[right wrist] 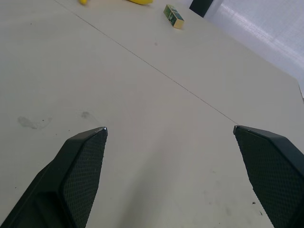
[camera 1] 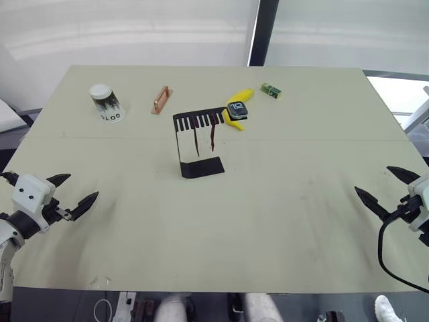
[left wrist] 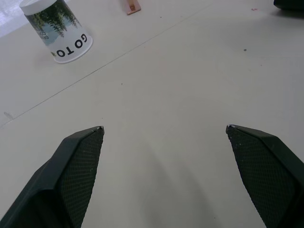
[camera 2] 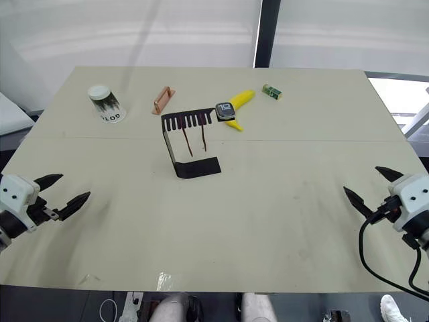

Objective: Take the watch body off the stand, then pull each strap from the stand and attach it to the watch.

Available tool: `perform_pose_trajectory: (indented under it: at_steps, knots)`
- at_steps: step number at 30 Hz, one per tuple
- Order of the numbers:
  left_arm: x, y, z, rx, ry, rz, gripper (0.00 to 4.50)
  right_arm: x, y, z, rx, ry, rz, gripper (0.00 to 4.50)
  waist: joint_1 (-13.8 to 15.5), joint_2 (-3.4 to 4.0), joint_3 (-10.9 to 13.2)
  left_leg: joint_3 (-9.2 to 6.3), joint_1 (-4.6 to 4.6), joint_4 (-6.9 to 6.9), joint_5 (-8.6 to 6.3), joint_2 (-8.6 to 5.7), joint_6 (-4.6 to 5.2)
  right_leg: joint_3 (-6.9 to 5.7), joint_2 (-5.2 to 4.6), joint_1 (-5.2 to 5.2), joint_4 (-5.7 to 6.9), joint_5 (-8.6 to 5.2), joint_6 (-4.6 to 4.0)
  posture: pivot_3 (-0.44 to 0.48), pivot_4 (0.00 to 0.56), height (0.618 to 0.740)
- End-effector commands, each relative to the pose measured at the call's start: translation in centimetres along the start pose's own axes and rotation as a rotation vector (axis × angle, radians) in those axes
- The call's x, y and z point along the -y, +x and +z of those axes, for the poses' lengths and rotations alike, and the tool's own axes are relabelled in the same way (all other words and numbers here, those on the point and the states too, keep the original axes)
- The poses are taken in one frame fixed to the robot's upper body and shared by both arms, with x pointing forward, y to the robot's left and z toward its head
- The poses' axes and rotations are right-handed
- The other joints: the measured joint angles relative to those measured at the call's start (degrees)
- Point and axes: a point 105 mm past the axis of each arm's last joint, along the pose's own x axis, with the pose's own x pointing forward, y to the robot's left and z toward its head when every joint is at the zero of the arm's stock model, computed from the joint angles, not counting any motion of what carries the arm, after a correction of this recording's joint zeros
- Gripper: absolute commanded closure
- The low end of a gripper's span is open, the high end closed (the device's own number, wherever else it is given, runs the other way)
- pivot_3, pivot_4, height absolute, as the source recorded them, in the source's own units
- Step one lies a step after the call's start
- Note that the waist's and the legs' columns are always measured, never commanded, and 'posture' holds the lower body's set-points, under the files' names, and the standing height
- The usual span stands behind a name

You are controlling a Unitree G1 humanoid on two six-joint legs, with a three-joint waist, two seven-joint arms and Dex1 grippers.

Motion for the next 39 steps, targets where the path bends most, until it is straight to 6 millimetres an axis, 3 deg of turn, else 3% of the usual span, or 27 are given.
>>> perform_pose_trajectory:
  at_steps: [1,3,6,11,17,22,27,39]
  knots:
    - [0.7,0.5,3.7,0.128,0.023,-0.027,0.06,-1.7,2.0,3.8,0.156,0.086,0.017,0.00,0.0,0.00,0.0,0.00,0.00,0.00,0.00,0.00,0.00,0.00,0.00,0.00,0.00,0.00,0.00,0.000,0.150,0.729]
    - [2.9,1.2,7.9,0.288,-0.016,-0.144,0.06,-5.4,4.3,8.7,0.313,0.230,0.082,0.00,-0.4,-0.20,0.0,0.01,0.01,-0.01,0.05,0.04,-0.06,0.03,0.01,-0.01,0.04,0.01,-0.03,0.000,0.150,0.729]
    - [5.4,1.5,10.6,0.346,-0.014,-0.286,0.06,-7.9,5.6,13.1,0.417,0.368,0.107,0.00,-0.3,-0.08,0.1,0.01,0.02,-0.01,0.20,0.07,-0.25,0.09,0.02,-0.07,0.20,0.10,-0.20,0.000,0.150,0.729]
    - [8.1,1.5,14.0,0.443,-0.057,-0.414,0.06,-10.9,7.2,18.3,0.480,0.461,0.152,0.00,0.1,-0.05,0.1,-0.02,0.11,-0.15,0.26,0.06,-0.30,0.06,0.07,-0.08,0.24,0.06,-0.26,0.000,0.150,0.729]
    - [9.8,1.4,15.9,0.489,-0.105,-0.517,0.06,-12.9,10.6,22.6,0.479,0.516,0.125,0.00,-0.4,-0.09,0.1,-0.03,-0.02,-0.06,0.33,0.05,-0.24,0.08,0.12,-0.11,0.18,0.05,-0.27,0.000,0.150,0.729]
    - [10.8,1.7,16.5,0.504,-0.114,-0.558,0.06,-14.4,13.2,24.3,0.460,0.482,0.110,0.00,-0.3,-0.10,0.0,-0.05,-0.11,-0.05,0.38,0.07,-0.24,0.06,0.16,-0.16,0.13,0.04,-0.29,0.000,0.150,0.729]
    - [11.5,1.7,17.4,0.528,-0.118,-0.580,0.06,-14.8,14.6,24.2,0.414,0.472,0.085,0.00,-0.3,-0.11,0.0,-0.11,-0.23,-0.04,0.40,0.07,-0.20,0.01,0.16,-0.19,0.09,0.05,-0.27,0.000,0.150,0.729]
    - [12.0,2.1,17.7,0.541,-0.109,-0.546,0.06,-15.2,16.4,23.5,0.326,0.491,0.069,0.00,-0.4,-0.11,0.0,-0.12,-0.26,-0.04,0.41,0.07,-0.19,0.00,0.17,-0.20,0.07,0.05,-0.27,0.000,0.150,0.729]
